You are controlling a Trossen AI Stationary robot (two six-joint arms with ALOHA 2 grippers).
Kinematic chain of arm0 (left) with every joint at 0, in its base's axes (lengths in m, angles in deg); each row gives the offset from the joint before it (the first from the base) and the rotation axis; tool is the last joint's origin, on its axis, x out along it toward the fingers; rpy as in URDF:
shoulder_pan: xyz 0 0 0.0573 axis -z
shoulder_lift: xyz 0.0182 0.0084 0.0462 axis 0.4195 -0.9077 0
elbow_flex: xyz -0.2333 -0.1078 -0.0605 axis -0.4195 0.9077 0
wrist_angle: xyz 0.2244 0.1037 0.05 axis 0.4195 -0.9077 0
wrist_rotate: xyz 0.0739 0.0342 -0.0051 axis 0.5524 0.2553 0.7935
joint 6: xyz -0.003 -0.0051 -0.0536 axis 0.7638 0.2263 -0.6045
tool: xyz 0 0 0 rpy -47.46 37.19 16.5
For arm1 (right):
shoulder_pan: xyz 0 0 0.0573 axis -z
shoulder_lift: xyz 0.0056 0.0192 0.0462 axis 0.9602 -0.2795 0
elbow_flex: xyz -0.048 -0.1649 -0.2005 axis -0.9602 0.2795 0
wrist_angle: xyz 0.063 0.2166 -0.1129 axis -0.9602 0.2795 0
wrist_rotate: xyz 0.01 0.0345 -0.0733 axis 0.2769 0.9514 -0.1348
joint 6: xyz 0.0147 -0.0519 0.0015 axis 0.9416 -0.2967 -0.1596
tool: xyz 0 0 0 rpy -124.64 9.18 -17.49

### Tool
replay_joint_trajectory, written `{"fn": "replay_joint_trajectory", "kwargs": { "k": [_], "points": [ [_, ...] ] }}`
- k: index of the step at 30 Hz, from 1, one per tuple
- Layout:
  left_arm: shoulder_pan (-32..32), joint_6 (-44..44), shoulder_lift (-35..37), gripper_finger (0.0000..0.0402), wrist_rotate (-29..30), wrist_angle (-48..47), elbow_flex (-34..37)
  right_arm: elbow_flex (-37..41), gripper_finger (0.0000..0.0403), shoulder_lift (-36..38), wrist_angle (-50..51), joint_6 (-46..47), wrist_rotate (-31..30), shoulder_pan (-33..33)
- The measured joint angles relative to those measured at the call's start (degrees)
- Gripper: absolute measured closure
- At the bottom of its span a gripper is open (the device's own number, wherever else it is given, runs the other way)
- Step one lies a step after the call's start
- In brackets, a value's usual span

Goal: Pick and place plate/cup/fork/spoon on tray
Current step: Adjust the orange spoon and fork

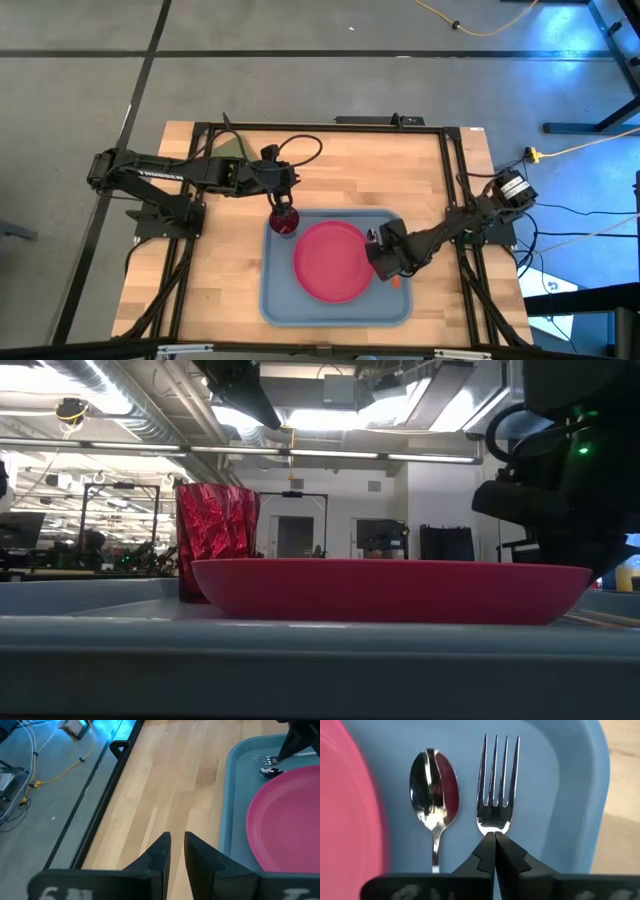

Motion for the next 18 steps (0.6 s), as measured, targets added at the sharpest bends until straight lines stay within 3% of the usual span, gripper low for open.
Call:
{"fn": "replay_joint_trajectory", "kwargs": {
  "k": [13,18],
  "points": [
    [0.0,0.0,0.0,0.0355,0.0,0.0,0.0,-1.0,0.0396,0.0,1.6,2.4,-0.1,-1.8],
    [0.0,0.0,0.0,0.0355,0.0,0.0,0.0,-4.5,0.0396,0.0,7.2,2.4,-1.1,-2.1]
  ]
}}
